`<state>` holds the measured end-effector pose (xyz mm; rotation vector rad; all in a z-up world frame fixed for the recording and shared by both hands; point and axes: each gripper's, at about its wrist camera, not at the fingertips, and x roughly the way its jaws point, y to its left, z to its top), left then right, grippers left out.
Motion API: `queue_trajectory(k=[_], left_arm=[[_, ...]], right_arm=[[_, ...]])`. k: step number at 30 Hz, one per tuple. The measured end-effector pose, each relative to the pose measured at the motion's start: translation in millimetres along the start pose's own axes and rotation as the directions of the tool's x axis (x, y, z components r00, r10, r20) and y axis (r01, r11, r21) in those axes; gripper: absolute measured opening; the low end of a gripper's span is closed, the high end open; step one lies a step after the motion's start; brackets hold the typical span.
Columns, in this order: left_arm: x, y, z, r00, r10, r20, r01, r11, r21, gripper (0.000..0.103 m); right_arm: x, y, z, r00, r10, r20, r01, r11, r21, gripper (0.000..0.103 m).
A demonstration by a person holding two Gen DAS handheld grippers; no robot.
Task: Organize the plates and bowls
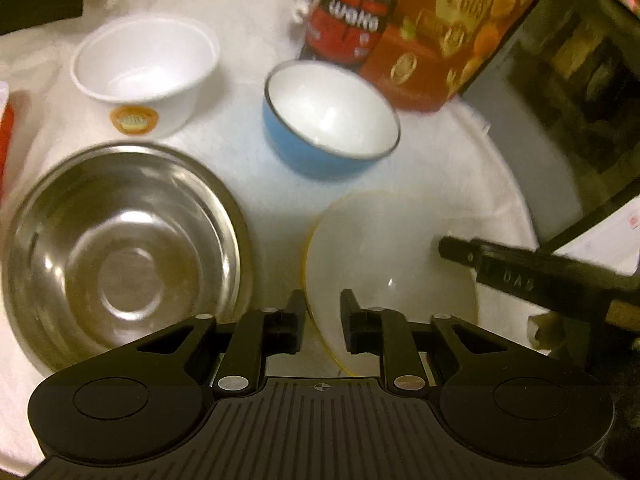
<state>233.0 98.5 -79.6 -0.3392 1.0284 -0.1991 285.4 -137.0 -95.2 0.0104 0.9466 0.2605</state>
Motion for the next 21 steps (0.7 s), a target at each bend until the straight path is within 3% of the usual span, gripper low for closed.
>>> queue_trajectory(k=[3,9,17,21], left_arm=[[-19.2,14.6,11.1,0.998,-0.031,0.052,0.032,0.999,-0.012,0.02],[-22.3,30.8,52.3,0.996,-0.011,0.091,0.013,1.0,-0.016,0.021],[27.5,18.9,111.5,0.993,0.09,0.075,-0.086,0.995,-0.059,0.021],[54.7,12.5,128.5,0.982,0.181,0.053,-0.178,0.982,-0.064,0.021]], right_arm=[[-13.0,3.6,1.0,0.999,-0.031,0.045,0.03,0.999,0.018,0.038],[-30.2,9.9,4.6,0.996,-0.061,0.064,0.056,0.995,0.077,0.059],[-11.1,-5.6,47.3,0.999,-0.054,0.002,0.053,0.996,0.068,0.073],[8.2,-14.2,71.7,0.999,-0.041,0.003,0.041,0.999,0.029,0.078]])
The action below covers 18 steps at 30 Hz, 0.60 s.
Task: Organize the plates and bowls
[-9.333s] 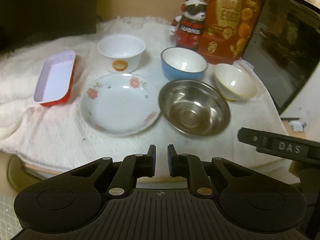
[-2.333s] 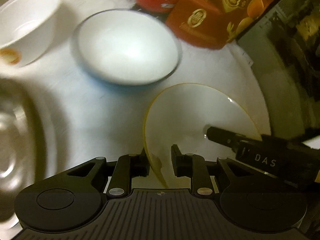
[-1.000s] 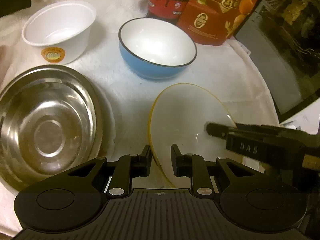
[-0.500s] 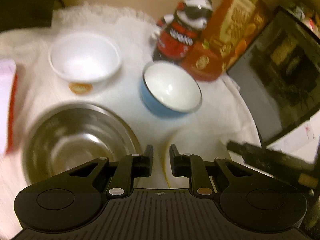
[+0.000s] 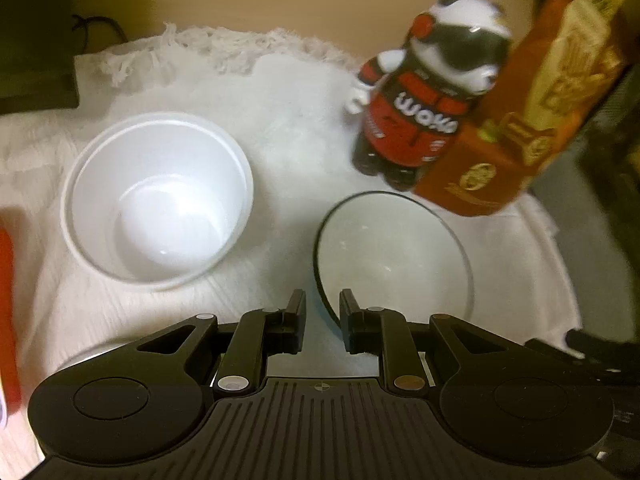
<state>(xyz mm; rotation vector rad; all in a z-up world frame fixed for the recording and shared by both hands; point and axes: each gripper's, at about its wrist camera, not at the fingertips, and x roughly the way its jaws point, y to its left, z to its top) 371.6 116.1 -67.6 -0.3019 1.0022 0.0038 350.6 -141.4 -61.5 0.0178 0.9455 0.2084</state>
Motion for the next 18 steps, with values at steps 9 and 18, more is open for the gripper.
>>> queue_trajectory(k=[9,18], left_arm=[[40.0,-1.6,15.5,0.995,0.076,-0.061,-0.079,0.996,-0.038,0.021],[62.3,0.1,20.0,0.997,0.013,-0.082,-0.019,0.997,-0.073,0.023]], right_arm=[[71.0,0.6,43.4,0.983,0.16,-0.086,-0.165,0.985,-0.057,0.077],[142.4,17.7,55.4,0.937,0.258,-0.237,-0.271,0.962,-0.025,0.038]])
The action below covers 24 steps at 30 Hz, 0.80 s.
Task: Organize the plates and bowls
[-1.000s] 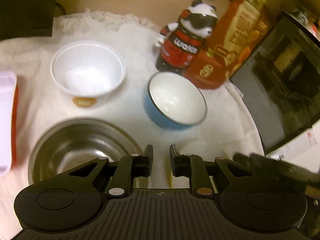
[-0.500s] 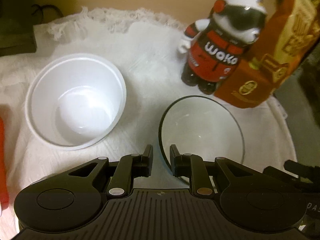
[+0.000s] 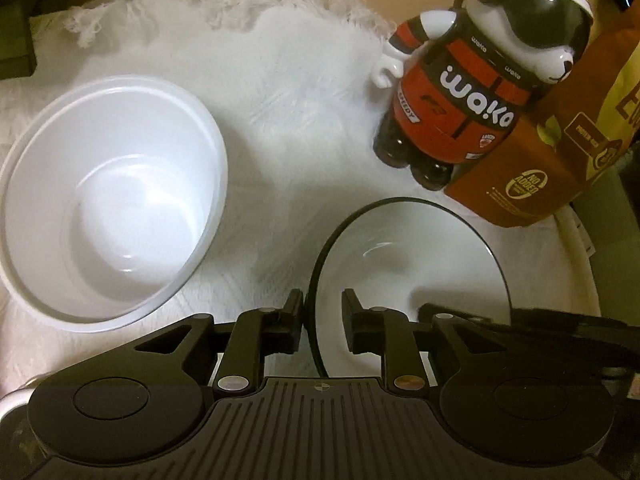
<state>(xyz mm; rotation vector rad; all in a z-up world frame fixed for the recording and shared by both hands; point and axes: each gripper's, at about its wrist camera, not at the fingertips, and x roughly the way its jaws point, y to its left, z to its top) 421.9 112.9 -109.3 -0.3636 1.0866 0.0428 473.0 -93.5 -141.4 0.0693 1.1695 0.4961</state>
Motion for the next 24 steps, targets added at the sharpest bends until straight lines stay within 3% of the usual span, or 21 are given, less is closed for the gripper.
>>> queue_trajectory(k=[5,9,15,24], left_arm=[[5.5,4.4,-1.9,0.999,-0.019,-0.044,0.018,0.999,-0.034,0.024],[5.2,-5.9,-7.9,0.995,-0.033,-0.098,0.033,0.999,0.002,0.025],[5.7,-19.9,-21.3,0.989,-0.091,-0.117,0.096,0.995,0.035,0.025],[17.2,-23.1,-17.2,0.988,-0.093,-0.12,0.098,0.995,0.034,0.024]], right_arm=[[1.6,1.1,-5.5,1.0,0.031,-0.004,-0.031,0.999,0.011,0.036],[-12.0,-0.2,-12.3,1.0,0.03,0.004,-0.03,0.999,0.011,0.036],[-25.0,-23.2,-25.4,1.0,0.007,0.012,-0.008,0.998,0.07,0.036],[-17.5,-37.6,-32.0,0.999,0.033,0.012,-0.035,0.991,0.128,0.037]])
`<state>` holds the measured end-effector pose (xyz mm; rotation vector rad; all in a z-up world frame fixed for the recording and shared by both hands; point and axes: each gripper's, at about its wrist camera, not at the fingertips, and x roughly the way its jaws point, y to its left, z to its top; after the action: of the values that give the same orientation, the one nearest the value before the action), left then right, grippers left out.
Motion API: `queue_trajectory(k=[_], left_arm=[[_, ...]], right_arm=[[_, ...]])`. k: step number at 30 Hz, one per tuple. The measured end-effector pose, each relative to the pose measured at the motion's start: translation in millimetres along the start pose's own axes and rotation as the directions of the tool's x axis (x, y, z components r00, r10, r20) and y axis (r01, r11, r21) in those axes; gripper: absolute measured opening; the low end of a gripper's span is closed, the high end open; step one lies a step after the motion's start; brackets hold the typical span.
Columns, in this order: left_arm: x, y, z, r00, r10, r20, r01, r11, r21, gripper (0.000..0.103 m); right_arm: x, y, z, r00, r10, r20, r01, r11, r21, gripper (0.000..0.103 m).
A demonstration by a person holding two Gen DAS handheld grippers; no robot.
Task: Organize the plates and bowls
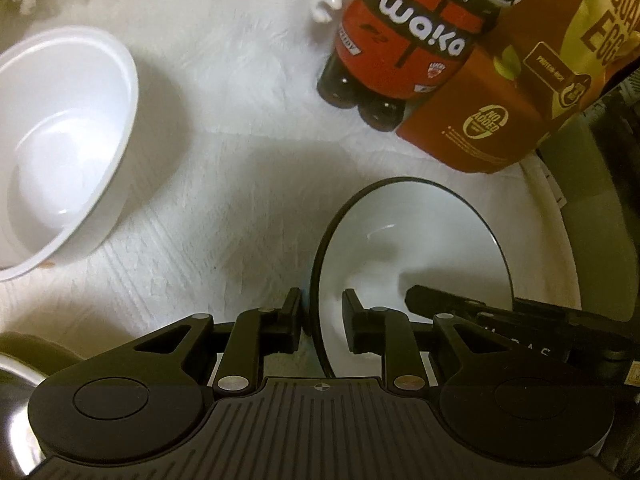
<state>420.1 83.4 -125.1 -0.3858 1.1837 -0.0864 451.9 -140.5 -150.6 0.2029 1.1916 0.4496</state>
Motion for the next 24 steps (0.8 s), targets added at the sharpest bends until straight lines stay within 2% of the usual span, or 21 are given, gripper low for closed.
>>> queue_trajectory(k=[10,24], left_arm=[[17.9,5.2,-0.7,0.998,-0.031,-0.046,0.029,0.999,-0.038,0.024],[21.8,12.5,1.9,0.996,-0.064,-0.058,0.058,0.994,-0.091,0.025]], right_arm=[[7.5,-0.4,-3.0,0.999,0.019,-0.026,-0.019,1.0,0.001,0.038],[6.5,-4.3,-6.8,0.999,0.048,-0.002,-0.048,0.999,0.0,0.038]])
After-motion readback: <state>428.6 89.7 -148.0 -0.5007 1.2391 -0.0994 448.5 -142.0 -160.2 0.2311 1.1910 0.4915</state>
